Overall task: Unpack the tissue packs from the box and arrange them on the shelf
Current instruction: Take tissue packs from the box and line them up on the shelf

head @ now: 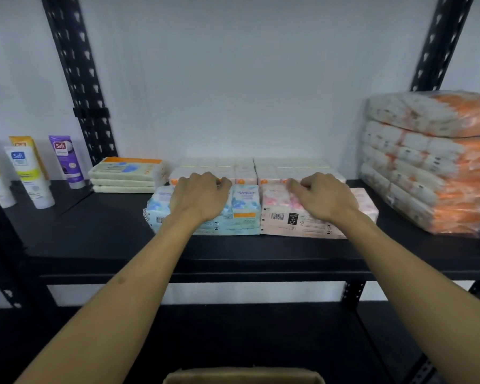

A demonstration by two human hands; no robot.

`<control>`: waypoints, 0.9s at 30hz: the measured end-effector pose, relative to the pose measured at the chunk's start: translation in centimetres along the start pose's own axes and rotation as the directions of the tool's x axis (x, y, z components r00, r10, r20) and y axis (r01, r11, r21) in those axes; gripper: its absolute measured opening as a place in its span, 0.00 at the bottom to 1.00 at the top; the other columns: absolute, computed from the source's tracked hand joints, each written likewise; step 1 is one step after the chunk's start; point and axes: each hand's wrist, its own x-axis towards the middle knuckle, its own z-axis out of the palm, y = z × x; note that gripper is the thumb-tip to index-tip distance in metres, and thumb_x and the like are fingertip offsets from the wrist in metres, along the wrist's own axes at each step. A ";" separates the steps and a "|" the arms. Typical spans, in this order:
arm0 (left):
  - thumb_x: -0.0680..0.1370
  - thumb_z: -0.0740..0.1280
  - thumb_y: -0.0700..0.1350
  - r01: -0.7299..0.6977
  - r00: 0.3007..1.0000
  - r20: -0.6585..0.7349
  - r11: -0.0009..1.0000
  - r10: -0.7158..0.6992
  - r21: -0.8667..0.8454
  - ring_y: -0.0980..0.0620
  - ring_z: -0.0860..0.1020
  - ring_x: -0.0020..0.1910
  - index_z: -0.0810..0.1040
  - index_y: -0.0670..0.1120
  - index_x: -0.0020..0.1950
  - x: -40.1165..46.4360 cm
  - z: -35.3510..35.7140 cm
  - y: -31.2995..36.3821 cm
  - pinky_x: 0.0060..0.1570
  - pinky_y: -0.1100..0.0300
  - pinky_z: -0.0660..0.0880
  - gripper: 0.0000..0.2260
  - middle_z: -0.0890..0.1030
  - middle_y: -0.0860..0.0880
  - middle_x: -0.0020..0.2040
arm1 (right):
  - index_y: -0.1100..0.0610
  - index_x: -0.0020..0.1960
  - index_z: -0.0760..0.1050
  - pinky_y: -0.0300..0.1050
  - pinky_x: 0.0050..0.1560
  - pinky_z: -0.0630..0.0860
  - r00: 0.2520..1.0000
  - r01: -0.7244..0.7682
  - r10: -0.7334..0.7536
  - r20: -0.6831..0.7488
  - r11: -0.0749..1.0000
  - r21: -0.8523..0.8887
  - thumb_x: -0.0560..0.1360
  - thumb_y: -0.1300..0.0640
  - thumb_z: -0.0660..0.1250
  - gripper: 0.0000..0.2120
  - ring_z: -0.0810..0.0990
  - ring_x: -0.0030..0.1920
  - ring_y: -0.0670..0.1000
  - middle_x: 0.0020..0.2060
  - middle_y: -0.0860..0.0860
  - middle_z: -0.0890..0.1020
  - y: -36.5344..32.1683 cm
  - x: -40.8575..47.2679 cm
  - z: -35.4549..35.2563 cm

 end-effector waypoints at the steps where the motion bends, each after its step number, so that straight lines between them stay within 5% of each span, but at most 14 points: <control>1: 0.84 0.51 0.54 -0.023 0.998 -0.059 1.000 0.024 0.018 0.45 0.75 0.38 0.78 0.44 0.36 -0.4 0.1 0.0 0.49 0.50 0.67 0.25 0.77 0.49 0.33 | 0.57 0.30 0.69 0.46 0.35 0.71 0.999 0.015 -0.015 -0.031 1.000 -0.012 0.80 0.36 0.54 0.30 0.78 0.32 0.56 0.26 0.51 0.77 -0.1 -0.1 0.0; 4: 0.84 0.52 0.52 -0.080 0.975 -0.207 0.996 0.085 0.032 0.46 0.74 0.42 0.75 0.47 0.38 -1.2 0.9 -0.5 0.55 0.49 0.66 0.21 0.77 0.50 0.37 | 0.59 0.33 0.73 0.48 0.38 0.66 0.993 0.050 -0.056 -0.105 0.997 -0.065 0.81 0.38 0.53 0.31 0.77 0.33 0.56 0.28 0.52 0.78 -0.6 -0.6 0.0; 11: 0.83 0.56 0.52 -0.122 0.915 -0.385 0.992 0.121 0.021 0.48 0.75 0.45 0.78 0.46 0.47 -3.7 3.0 -1.6 0.51 0.52 0.65 0.15 0.79 0.50 0.44 | 0.58 0.40 0.75 0.53 0.55 0.66 0.924 0.111 -0.171 -0.343 0.976 -0.187 0.83 0.42 0.57 0.23 0.76 0.40 0.55 0.37 0.50 0.79 -0.2 -2.7 1.7; 20: 0.83 0.56 0.55 -0.213 0.937 -0.306 0.971 0.170 -0.111 0.50 0.71 0.61 0.75 0.48 0.65 -8.7 2.5 -2.6 0.66 0.55 0.63 0.17 0.75 0.50 0.65 | 0.56 0.61 0.73 0.52 0.66 0.65 0.924 0.202 -0.211 -0.320 0.977 -0.064 0.82 0.39 0.56 0.21 0.73 0.59 0.53 0.58 0.51 0.76 0.8 -7.8 3.6; 27: 0.82 0.58 0.57 -0.164 0.986 0.003 0.986 0.164 -0.036 0.47 0.74 0.58 0.77 0.50 0.60 -5.9 -3.1 -1.2 0.57 0.50 0.69 0.15 0.77 0.50 0.56 | 0.53 0.54 0.74 0.51 0.58 0.63 0.980 0.138 -0.142 -0.139 0.990 -0.035 0.83 0.38 0.50 0.22 0.74 0.56 0.53 0.53 0.48 0.76 -0.7 -7.2 -0.2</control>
